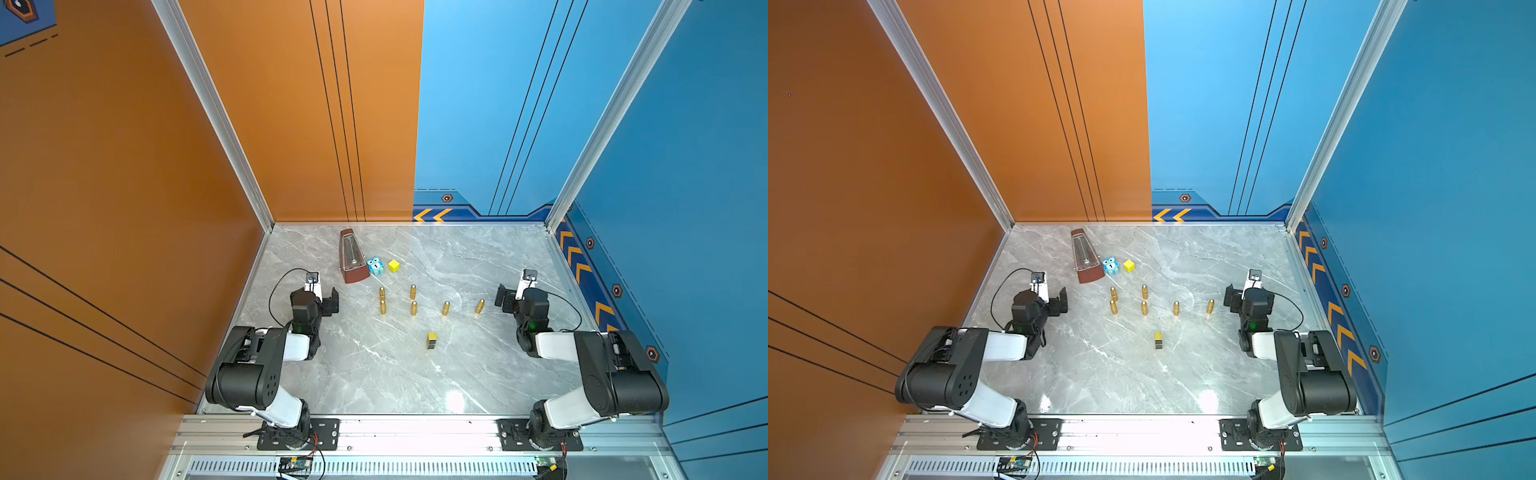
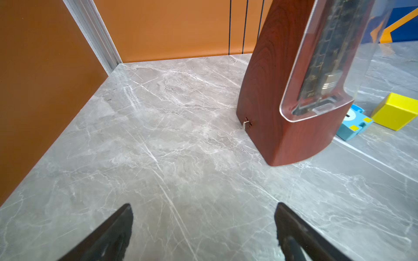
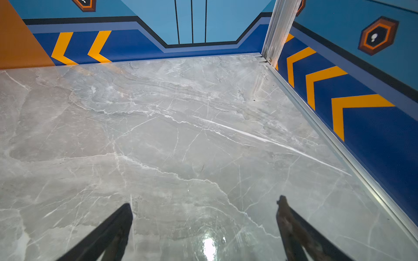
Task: Open the lipstick cap
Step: Pick up the lipstick at the center of the board.
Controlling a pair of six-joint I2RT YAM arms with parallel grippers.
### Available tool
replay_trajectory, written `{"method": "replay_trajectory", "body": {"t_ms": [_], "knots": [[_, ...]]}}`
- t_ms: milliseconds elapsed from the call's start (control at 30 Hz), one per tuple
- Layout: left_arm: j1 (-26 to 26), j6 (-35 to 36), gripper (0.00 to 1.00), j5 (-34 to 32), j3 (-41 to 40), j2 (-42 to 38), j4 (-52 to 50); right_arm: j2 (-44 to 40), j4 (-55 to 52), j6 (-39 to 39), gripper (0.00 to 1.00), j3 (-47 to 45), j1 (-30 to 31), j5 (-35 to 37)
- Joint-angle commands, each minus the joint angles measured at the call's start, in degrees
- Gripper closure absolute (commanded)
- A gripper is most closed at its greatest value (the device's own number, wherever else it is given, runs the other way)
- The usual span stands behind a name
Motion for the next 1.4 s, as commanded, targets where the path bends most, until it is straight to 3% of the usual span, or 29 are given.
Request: {"method": "replay_trajectory", "body": {"t_ms": [0, 600, 833, 1067, 1200, 1367], "knots": [[0.2, -1.4, 0.01, -2.7, -0.1, -0.8, 0.2, 0.1, 0.6, -0.4, 0.0, 0.0, -0.1, -0.8], [0.1, -1.1, 0.01, -2.2, 0.2, -0.6, 0.1, 0.0, 0.6, -0.4, 0.0, 0.0, -0.1, -0.9], [0.0, 1.3, 0.01, 3.9, 0.0, -0.7, 0.1, 0.0, 0.6, -0.4, 0.0, 0.0, -0.1, -0.9], [0.1, -1.0, 0.01, -2.0, 0.6, -0.2, 0.1, 0.0, 0.0, -0.4, 0.0, 0.3, -0.4, -1.7], [0.1, -2.1, 0.01, -4.7, -1.0, -3.6, 0.1, -1.7, -5.8, 0.1, 0.0, 2.9, -0.9, -2.4], [0.0, -2.2, 0.02, -6.3, -4.2, -11.3, 0.0, -6.9, -21.4, 1.2, 0.0, 9.5, -1.1, -1.8]]}}
